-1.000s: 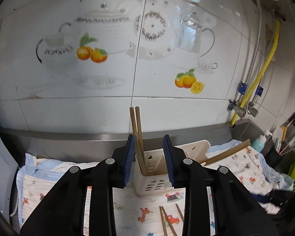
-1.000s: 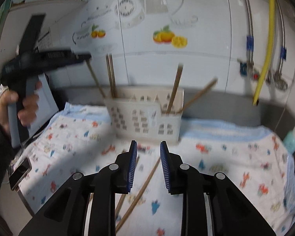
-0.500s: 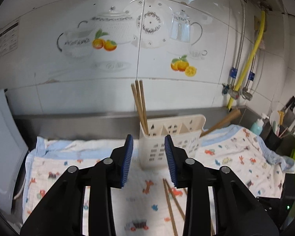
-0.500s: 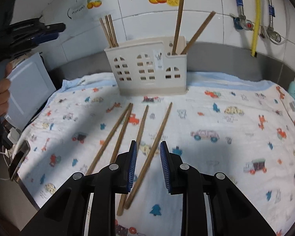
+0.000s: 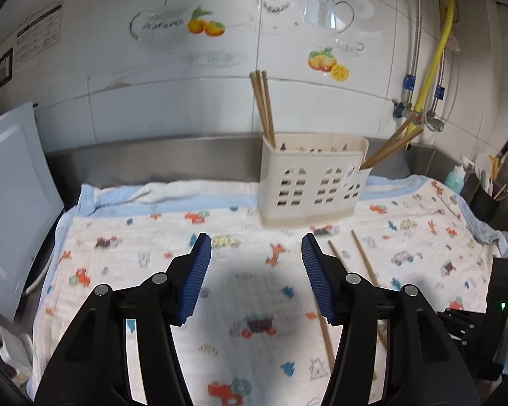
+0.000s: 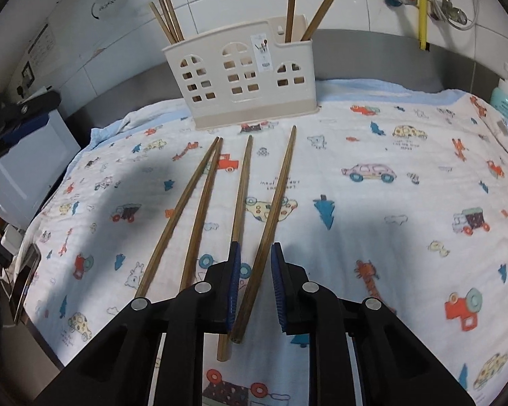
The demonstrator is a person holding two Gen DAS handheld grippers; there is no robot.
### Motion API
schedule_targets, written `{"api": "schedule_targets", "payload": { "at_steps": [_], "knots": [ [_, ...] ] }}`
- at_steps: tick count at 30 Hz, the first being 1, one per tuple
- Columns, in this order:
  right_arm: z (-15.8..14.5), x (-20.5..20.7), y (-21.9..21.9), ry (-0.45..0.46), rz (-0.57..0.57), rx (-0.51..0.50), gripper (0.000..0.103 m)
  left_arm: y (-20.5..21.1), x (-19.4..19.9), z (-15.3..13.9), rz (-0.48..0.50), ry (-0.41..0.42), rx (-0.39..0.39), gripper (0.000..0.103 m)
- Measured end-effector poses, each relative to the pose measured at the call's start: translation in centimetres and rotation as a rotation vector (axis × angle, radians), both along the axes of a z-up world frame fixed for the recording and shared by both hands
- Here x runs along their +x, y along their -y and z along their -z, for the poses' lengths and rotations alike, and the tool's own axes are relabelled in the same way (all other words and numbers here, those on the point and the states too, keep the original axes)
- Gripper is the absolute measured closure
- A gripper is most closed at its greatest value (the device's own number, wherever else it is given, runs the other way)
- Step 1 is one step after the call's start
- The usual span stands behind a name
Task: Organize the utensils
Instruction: 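Lower both tools onto more loose chopsticks and close their fingers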
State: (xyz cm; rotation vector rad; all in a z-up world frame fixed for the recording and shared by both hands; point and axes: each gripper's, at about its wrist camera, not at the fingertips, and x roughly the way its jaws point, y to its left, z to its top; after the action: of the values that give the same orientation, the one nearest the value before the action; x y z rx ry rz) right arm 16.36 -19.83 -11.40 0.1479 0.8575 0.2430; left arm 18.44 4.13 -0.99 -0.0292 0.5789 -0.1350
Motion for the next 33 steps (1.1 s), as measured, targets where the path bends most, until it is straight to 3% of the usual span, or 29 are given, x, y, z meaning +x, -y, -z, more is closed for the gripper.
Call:
{"api": "schedule_targets", "payload": {
  "at_steps": [9, 22, 33],
  "knots": [
    [1.1, 0.5, -0.5, -0.032, 0.046, 0.006, 0.089, -1.0, -1.0, 2.3, -0.021, -0.036, -0.008, 0.047],
    [1.6, 0.6, -1.3, -0.020, 0.084, -0.072, 0.093, -1.0, -1.8, 4.9, -0.021, -0.092, -0.028, 0.047],
    [0.7, -0.1, -0.2, 0.018, 0.084, -0.057, 0.095, 2.8, -2.7, 7.6, 0.077, -0.170, -0.034, 0.047]
  ]
}}
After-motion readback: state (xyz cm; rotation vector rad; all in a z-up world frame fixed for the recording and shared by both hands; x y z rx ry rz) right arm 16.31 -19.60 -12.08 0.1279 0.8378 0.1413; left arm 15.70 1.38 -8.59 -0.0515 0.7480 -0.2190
